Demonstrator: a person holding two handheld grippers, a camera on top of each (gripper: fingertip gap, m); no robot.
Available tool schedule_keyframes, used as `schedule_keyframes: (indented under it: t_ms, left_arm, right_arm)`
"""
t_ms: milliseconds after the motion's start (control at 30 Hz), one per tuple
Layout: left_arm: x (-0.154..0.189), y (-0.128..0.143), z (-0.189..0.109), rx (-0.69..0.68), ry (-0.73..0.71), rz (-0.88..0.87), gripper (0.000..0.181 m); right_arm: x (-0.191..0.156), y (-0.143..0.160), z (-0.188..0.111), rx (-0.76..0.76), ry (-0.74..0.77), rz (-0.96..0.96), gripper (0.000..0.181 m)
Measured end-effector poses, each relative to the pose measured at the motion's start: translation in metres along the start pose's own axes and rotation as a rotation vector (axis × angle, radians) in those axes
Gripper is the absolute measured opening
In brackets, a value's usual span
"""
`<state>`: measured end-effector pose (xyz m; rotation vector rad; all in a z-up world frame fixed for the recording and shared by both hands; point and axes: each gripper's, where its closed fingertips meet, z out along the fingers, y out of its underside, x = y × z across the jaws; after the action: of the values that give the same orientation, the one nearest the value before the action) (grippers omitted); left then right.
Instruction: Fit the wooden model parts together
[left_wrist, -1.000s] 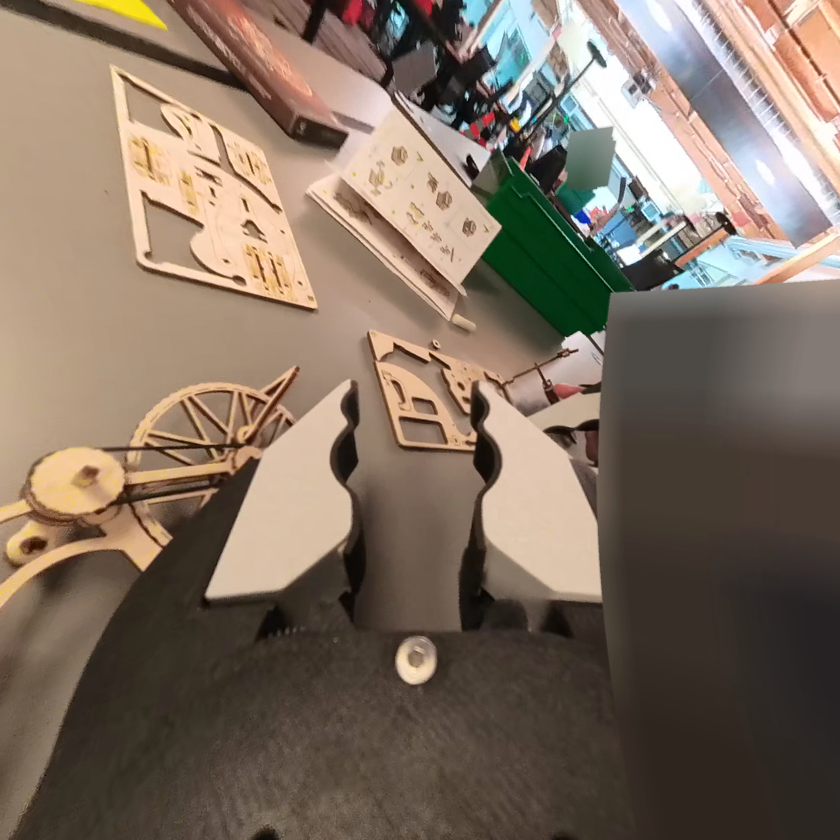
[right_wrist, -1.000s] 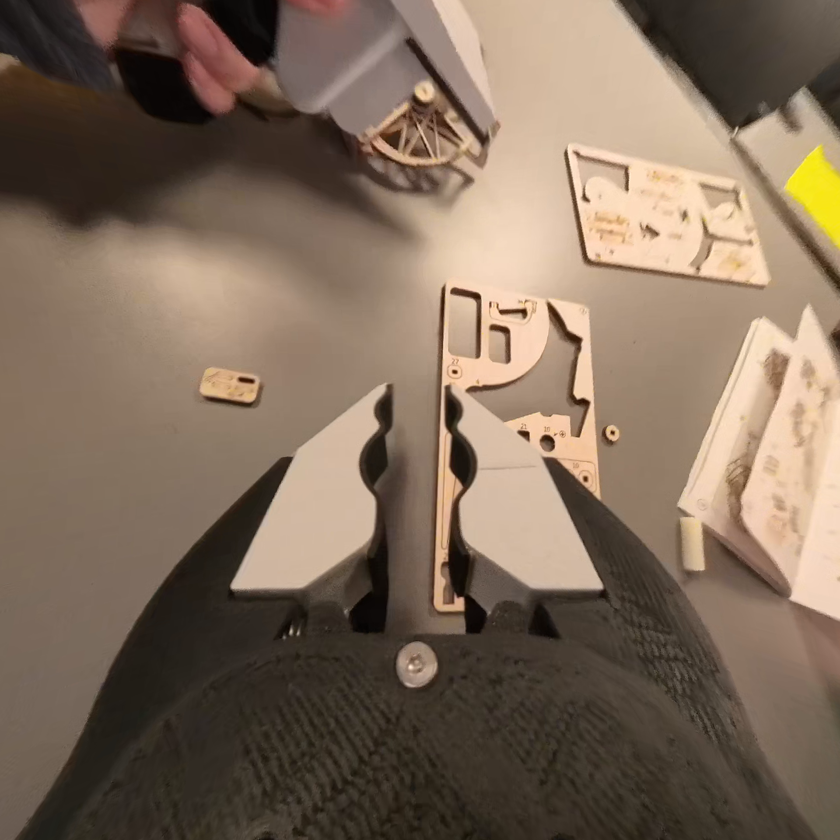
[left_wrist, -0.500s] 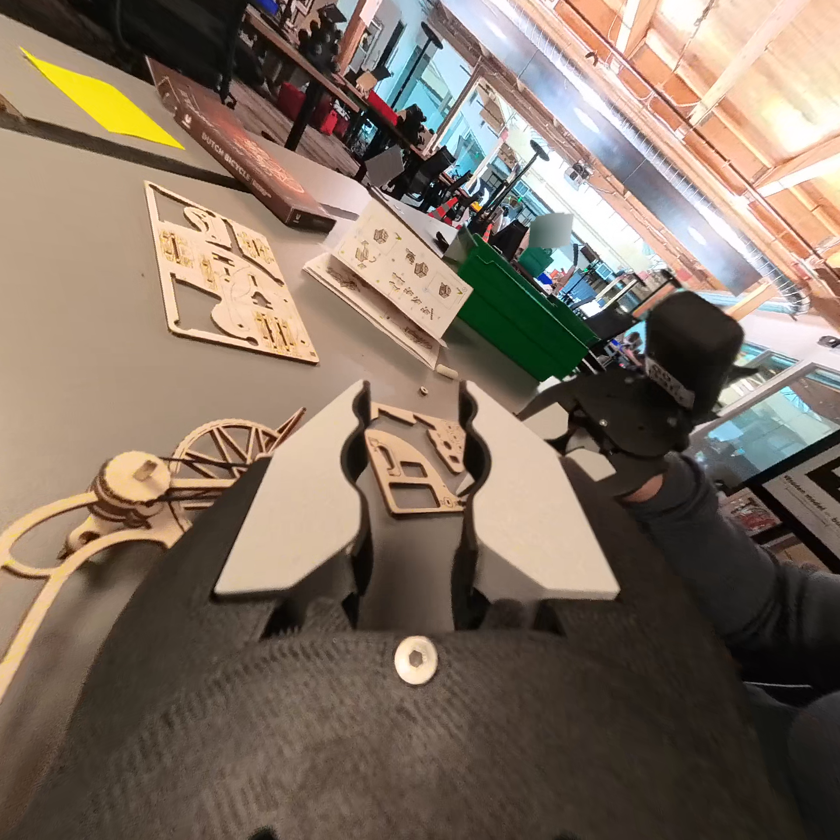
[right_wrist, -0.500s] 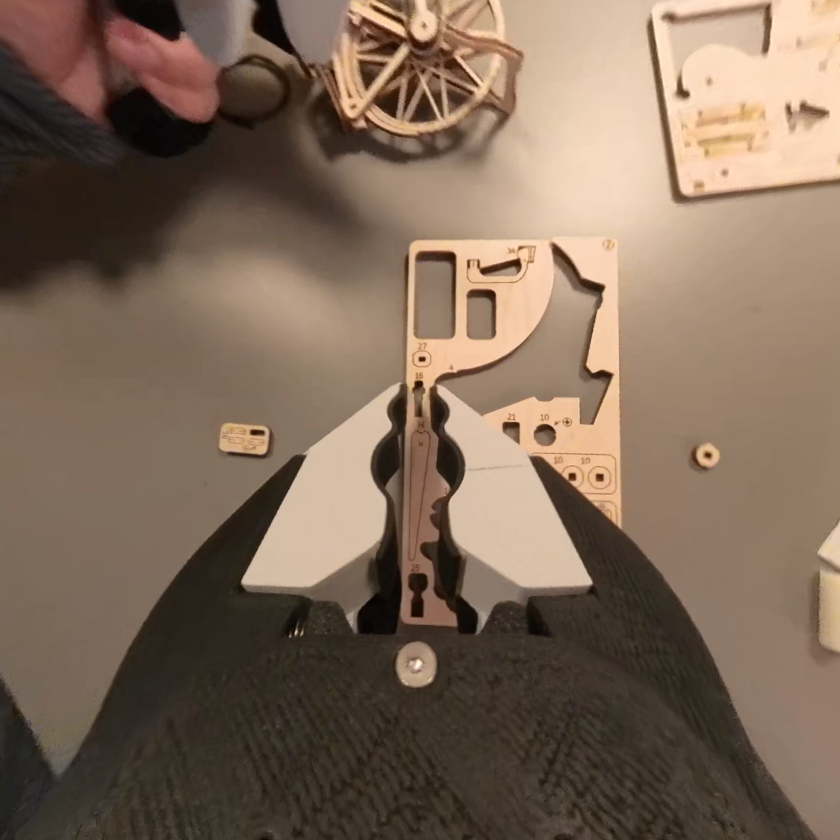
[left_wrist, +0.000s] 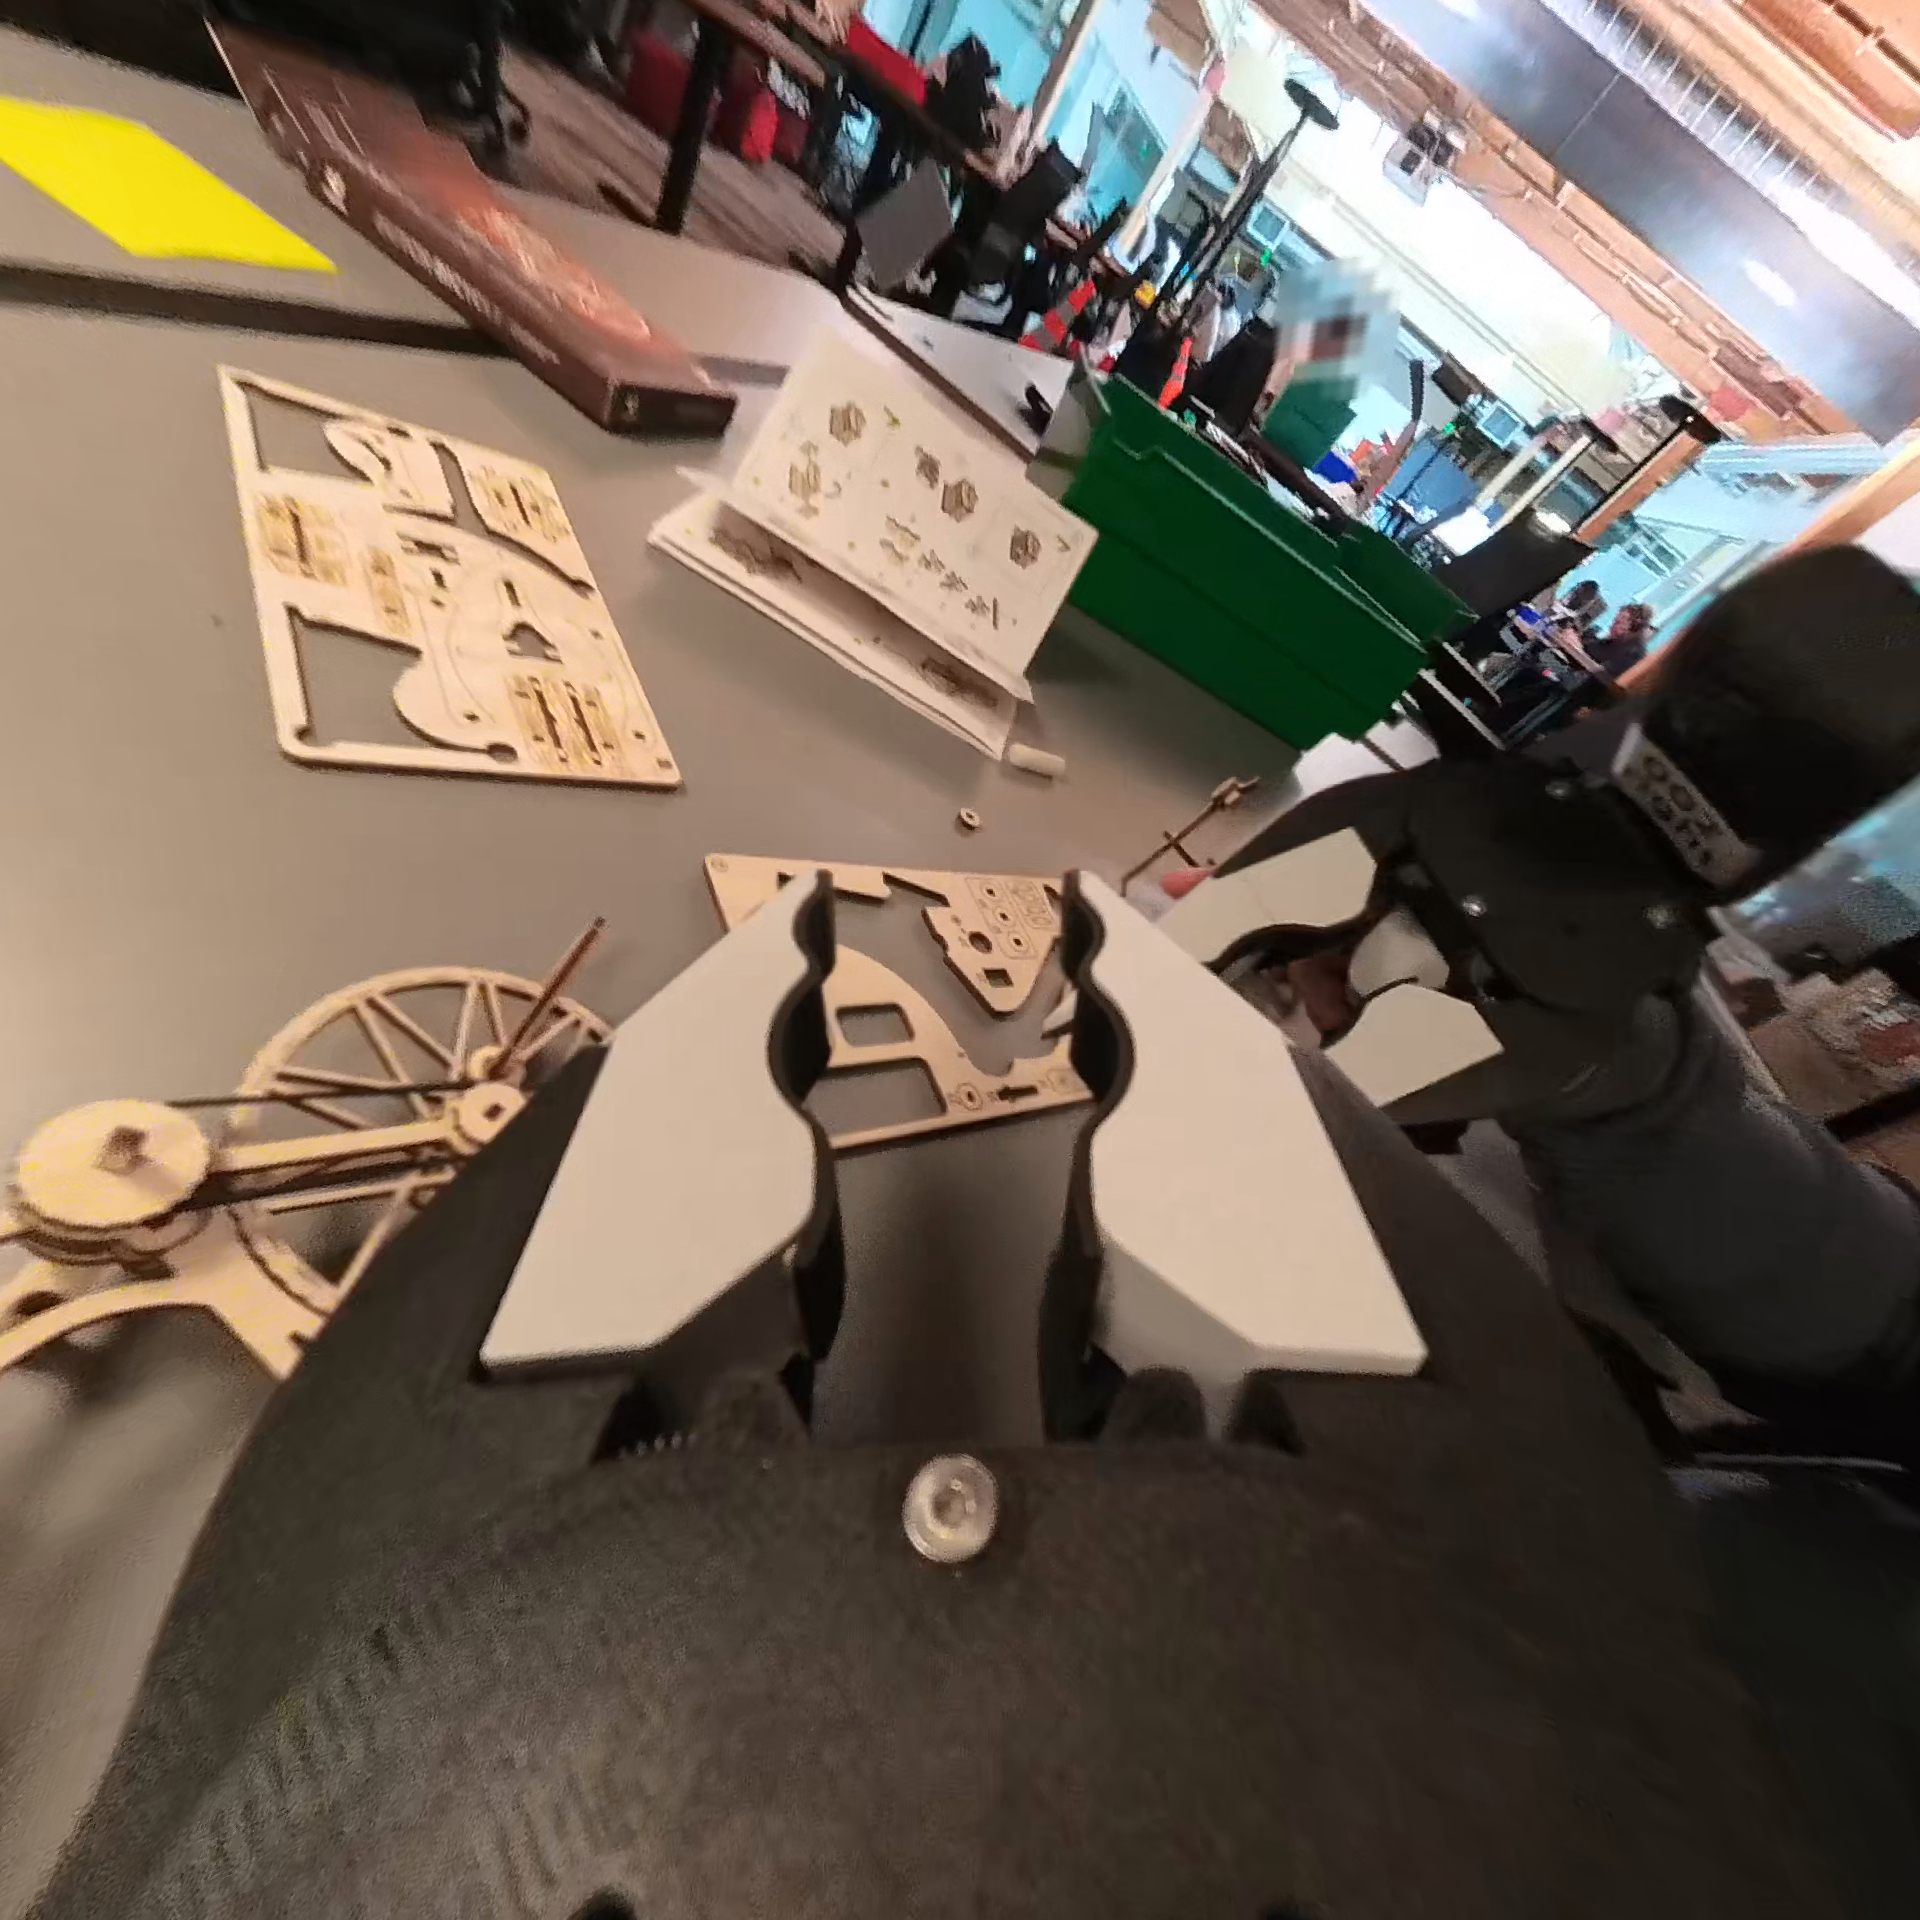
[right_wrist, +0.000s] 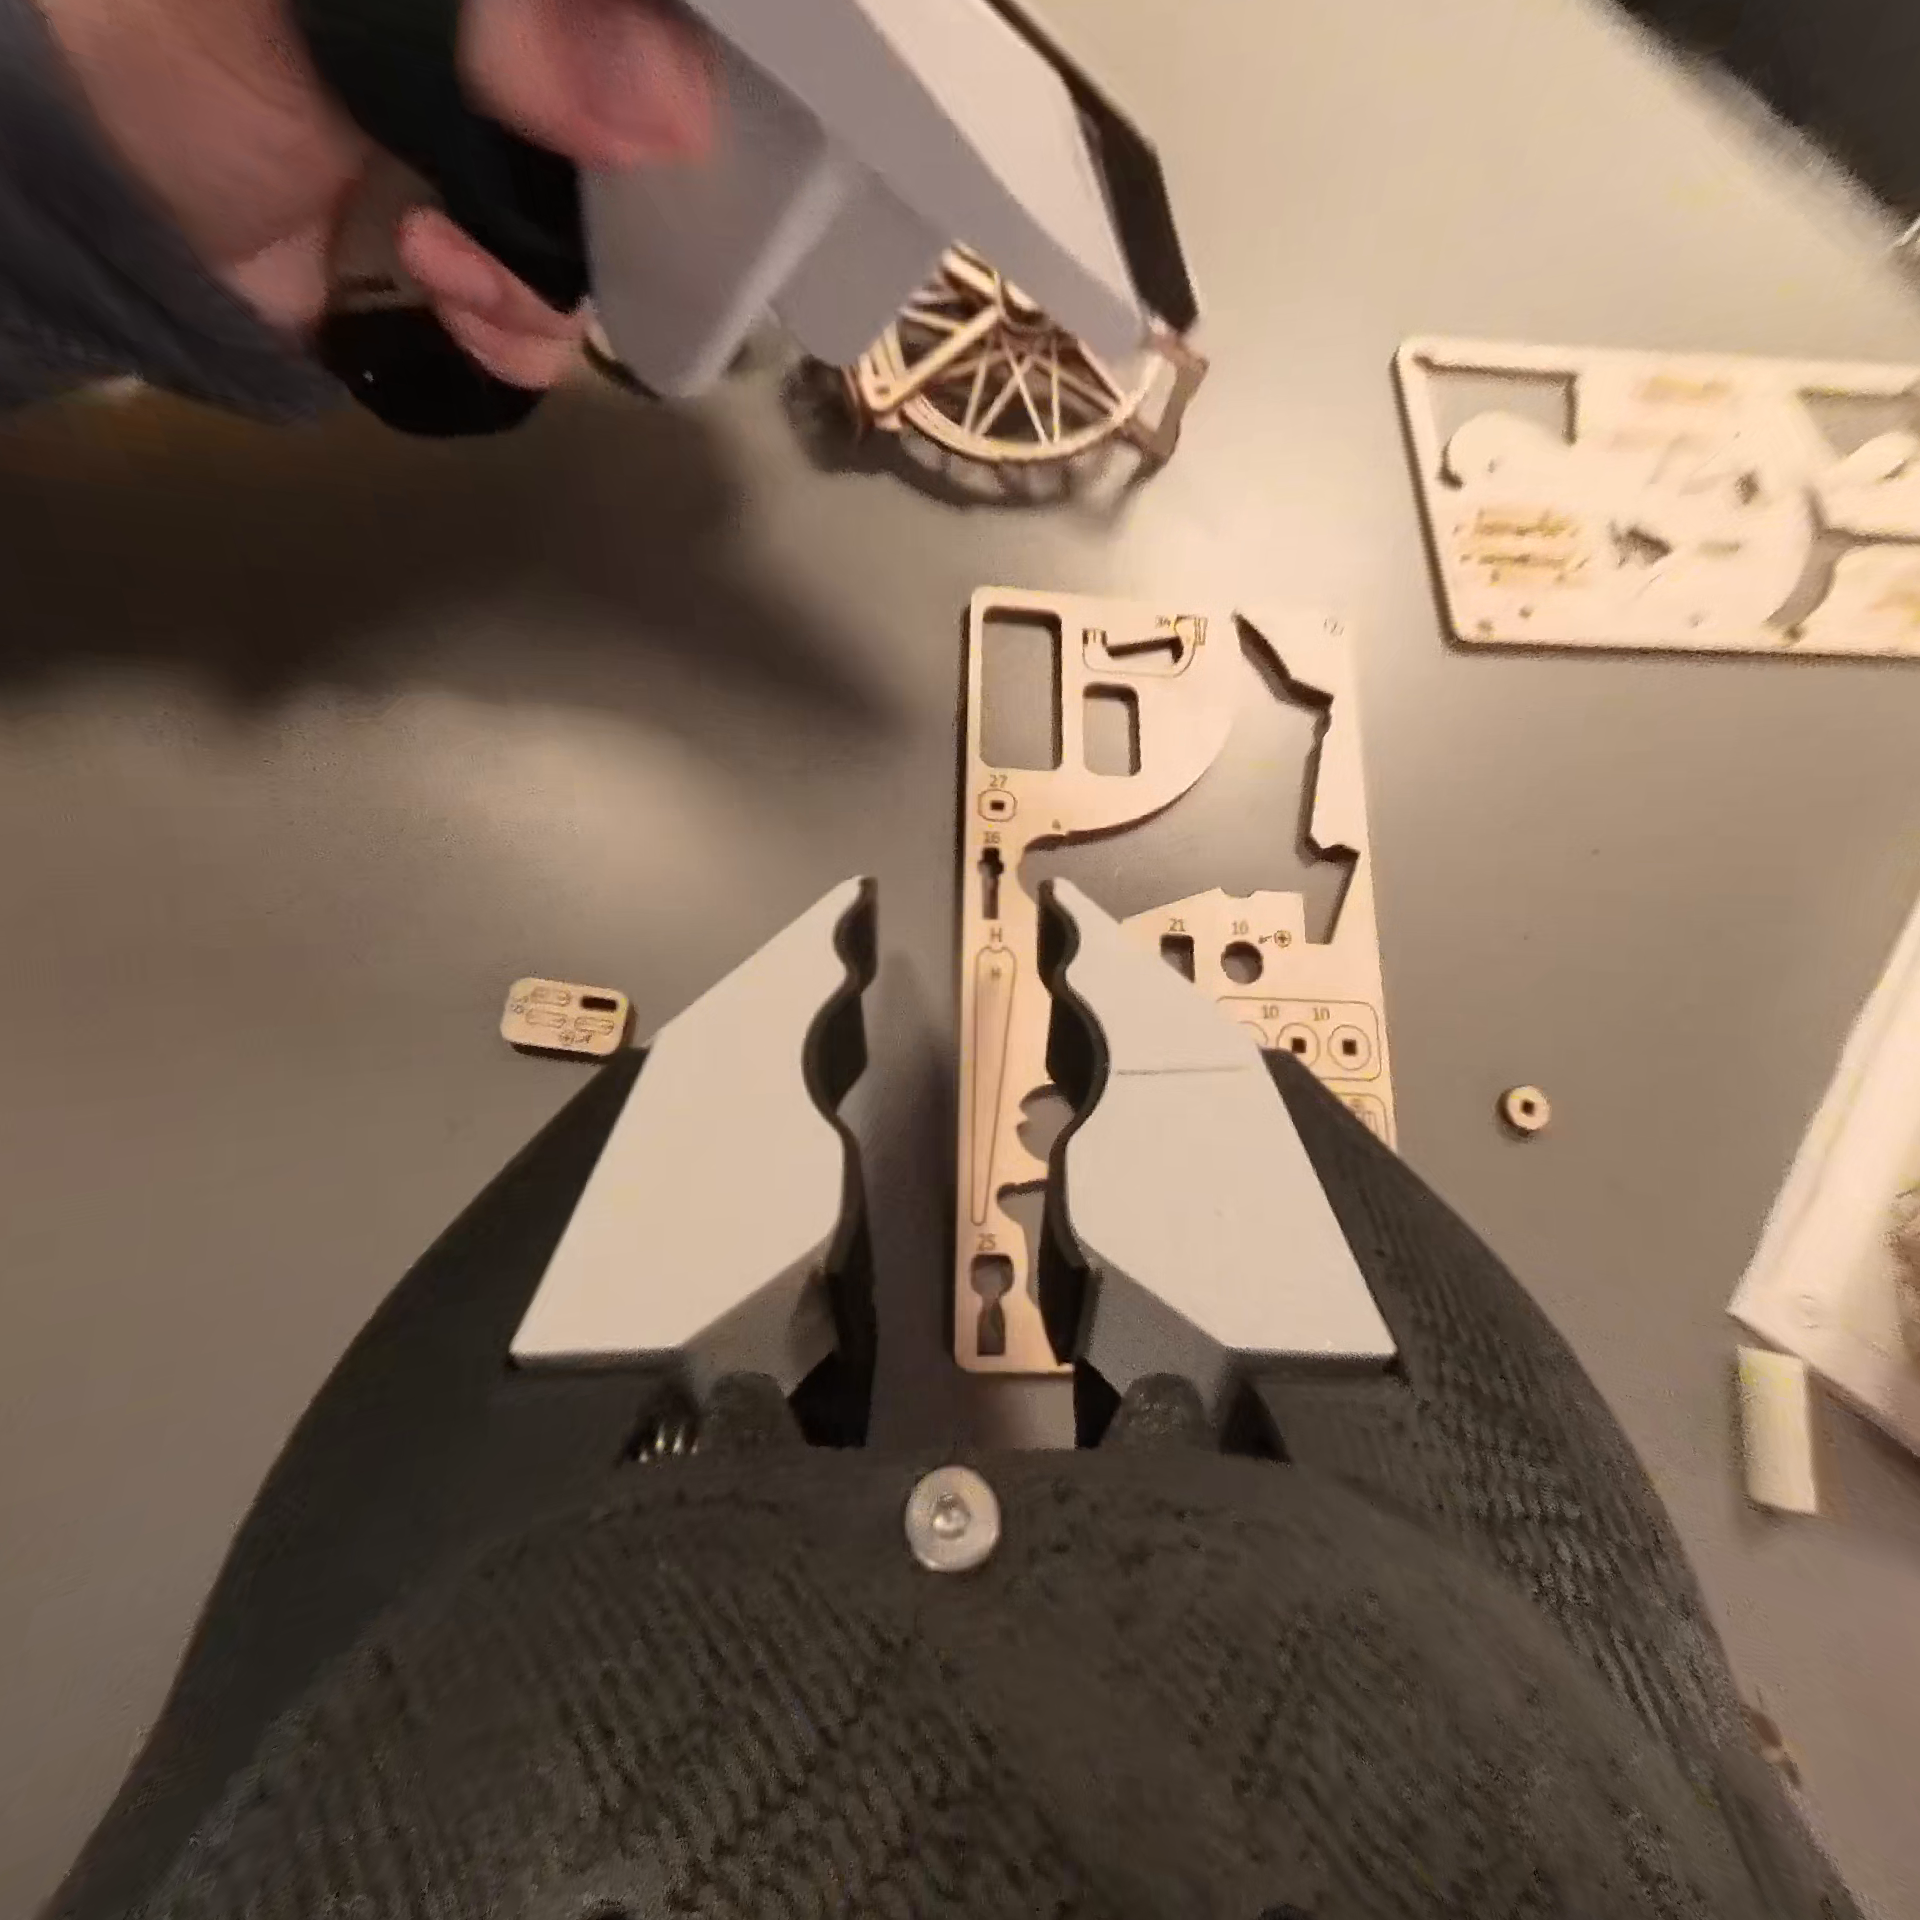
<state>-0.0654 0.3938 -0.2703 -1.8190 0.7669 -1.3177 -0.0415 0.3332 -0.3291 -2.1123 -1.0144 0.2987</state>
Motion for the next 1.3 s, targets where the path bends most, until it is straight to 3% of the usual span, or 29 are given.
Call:
schedule_keyframes:
  t_ms: [133,267,367,500,567,767,867,933,1067,1300]
  left_arm:
    - [-0.002,-0.013,-0.010,0.075,-0.007,0.036,0.039]
    - [0.000,-0.018,-0.013,0.094,0.007,0.051,0.037]
    - [-0.003,-0.012,-0.010,0.062,-0.015,0.069,0.036]
    - [-0.015,-0.004,-0.008,0.008,-0.099,0.069,0.040]
    - [-0.023,-0.002,-0.008,-0.012,-0.156,-0.009,0.059]
    - [-0.004,0.018,0.002,-0.157,-0.097,-0.061,0.067]
    - [0.013,0.036,0.010,-0.245,0.000,-0.111,0.053]
    - [0.031,0.045,0.016,-0.274,0.138,-0.168,0.037]
    - [0.031,0.047,0.016,-0.262,0.248,-0.315,0.005]
    - [0.029,0.035,0.003,-0.252,0.234,-0.289,0.001]
  right_arm:
    - [0.007,0.008,0.011,-0.198,-0.050,0.037,0.033]
    - [0.001,0.018,0.007,-0.429,-0.109,0.012,0.016]
    - [-0.001,0.020,0.006,-0.495,-0.121,-0.086,0.012]
    - [-0.012,0.011,0.008,-0.320,-0.133,-0.131,0.011]
    - [-0.012,0.007,0.007,-0.206,-0.086,-0.162,0.011]
    - [-0.011,0.002,-0.004,0.016,0.093,-0.281,0.011]
    - [-0.010,-0.003,-0.013,0.113,0.125,-0.268,0.012]
    - [-0.010,-0.004,-0.017,0.154,0.139,-0.262,0.012]
    - [-0.006,0.001,-0.022,0.175,0.160,-0.226,0.012]
    - [0.015,0.030,-0.042,0.110,0.224,-0.089,0.017]
